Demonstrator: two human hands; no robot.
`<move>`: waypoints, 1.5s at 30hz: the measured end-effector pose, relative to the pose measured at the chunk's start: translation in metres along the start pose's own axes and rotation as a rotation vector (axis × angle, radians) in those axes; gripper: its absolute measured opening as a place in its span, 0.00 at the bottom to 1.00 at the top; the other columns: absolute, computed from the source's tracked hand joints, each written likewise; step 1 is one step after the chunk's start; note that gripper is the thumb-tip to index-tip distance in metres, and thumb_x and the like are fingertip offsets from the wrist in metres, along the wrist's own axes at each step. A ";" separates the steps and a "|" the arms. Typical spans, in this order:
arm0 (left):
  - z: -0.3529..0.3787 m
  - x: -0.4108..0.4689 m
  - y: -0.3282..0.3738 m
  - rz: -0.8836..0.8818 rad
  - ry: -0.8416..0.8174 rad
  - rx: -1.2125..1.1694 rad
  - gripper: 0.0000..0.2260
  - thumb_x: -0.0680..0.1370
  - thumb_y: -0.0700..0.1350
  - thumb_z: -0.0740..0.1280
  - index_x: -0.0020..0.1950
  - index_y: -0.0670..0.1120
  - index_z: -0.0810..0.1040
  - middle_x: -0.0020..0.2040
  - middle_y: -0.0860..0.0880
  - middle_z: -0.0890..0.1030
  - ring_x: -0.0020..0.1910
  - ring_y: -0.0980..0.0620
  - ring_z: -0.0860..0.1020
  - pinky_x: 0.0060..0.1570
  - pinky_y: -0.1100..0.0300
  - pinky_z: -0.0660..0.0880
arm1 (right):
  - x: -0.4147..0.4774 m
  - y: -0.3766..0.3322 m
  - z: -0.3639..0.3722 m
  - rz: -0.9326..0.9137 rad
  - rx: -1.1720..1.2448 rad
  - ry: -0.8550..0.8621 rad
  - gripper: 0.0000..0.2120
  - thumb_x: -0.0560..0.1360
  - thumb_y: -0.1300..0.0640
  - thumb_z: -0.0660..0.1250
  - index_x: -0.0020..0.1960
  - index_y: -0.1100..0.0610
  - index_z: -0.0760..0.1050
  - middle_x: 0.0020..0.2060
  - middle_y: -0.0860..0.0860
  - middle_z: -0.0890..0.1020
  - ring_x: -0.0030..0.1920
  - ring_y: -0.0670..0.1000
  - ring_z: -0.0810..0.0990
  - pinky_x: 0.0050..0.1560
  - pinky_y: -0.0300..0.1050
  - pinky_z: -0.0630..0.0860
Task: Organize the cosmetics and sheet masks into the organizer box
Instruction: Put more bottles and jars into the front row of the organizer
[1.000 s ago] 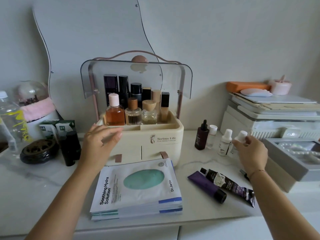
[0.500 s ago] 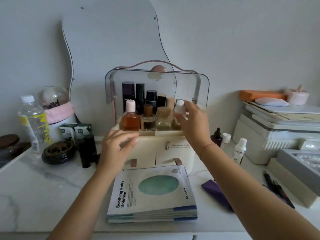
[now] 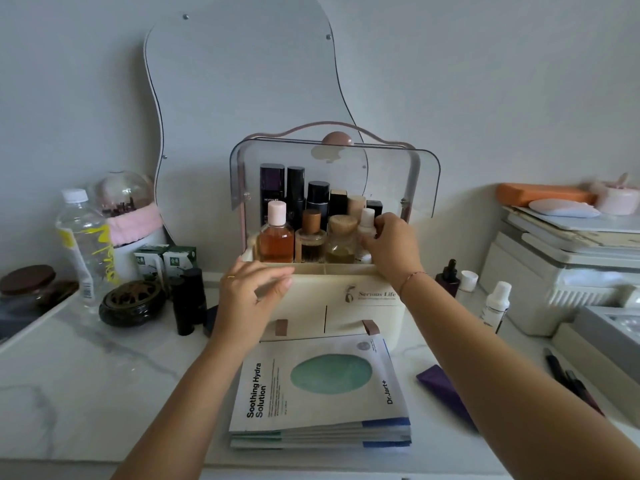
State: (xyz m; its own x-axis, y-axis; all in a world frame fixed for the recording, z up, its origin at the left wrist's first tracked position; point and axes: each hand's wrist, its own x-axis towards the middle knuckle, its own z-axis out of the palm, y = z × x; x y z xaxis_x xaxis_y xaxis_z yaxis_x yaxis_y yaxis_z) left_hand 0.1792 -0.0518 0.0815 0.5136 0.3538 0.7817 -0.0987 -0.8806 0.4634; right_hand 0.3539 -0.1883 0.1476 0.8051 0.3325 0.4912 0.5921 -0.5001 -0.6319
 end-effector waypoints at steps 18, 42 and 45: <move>0.006 -0.002 -0.003 0.009 0.026 -0.017 0.14 0.73 0.51 0.66 0.50 0.44 0.83 0.48 0.52 0.82 0.49 0.58 0.76 0.68 0.71 0.53 | -0.042 0.191 -0.079 0.458 0.135 0.260 0.34 0.69 0.55 0.73 0.70 0.61 0.62 0.64 0.57 0.71 0.62 0.56 0.72 0.62 0.53 0.72; 0.003 -0.002 -0.001 -0.004 0.023 -0.034 0.11 0.73 0.48 0.68 0.51 0.45 0.83 0.50 0.54 0.82 0.53 0.59 0.76 0.70 0.64 0.53 | -0.035 0.008 -0.031 -0.288 0.060 0.092 0.16 0.74 0.57 0.68 0.60 0.53 0.69 0.48 0.51 0.80 0.46 0.52 0.78 0.45 0.49 0.77; 0.003 -0.001 -0.001 0.009 0.015 -0.042 0.09 0.73 0.46 0.69 0.51 0.45 0.84 0.50 0.53 0.82 0.53 0.61 0.75 0.68 0.71 0.52 | -0.024 0.015 -0.018 -0.274 -0.066 0.070 0.19 0.75 0.58 0.66 0.64 0.51 0.65 0.48 0.53 0.79 0.41 0.54 0.79 0.41 0.51 0.78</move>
State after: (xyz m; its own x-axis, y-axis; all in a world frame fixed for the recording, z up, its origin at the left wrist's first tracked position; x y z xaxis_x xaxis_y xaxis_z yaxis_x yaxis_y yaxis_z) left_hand 0.1811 -0.0521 0.0789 0.4999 0.3511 0.7917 -0.1387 -0.8699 0.4733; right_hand 0.3425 -0.2182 0.1374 0.6097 0.4071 0.6800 0.7817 -0.4508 -0.4310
